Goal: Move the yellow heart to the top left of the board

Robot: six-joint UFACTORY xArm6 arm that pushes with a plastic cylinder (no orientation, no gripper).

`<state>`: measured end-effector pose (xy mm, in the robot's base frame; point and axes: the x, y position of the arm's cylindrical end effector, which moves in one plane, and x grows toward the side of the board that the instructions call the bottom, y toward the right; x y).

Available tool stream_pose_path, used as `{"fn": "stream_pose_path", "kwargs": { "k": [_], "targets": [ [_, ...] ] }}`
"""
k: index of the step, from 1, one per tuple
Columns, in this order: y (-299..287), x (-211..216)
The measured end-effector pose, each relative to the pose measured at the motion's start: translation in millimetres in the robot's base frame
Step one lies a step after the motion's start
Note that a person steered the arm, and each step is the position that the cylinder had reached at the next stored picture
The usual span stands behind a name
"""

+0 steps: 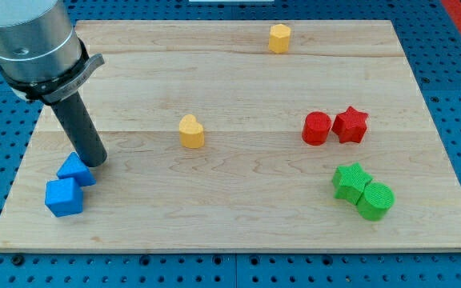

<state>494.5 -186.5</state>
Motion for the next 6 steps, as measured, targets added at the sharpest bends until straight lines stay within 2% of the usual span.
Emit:
{"fn": "stream_pose_path", "kwargs": {
  "k": [1,3,4,6],
  "targets": [
    [6.4,2.2],
    [171.4,3.1],
    [208.5,-29.6],
    [85.5,-40.4]
  ]
}}
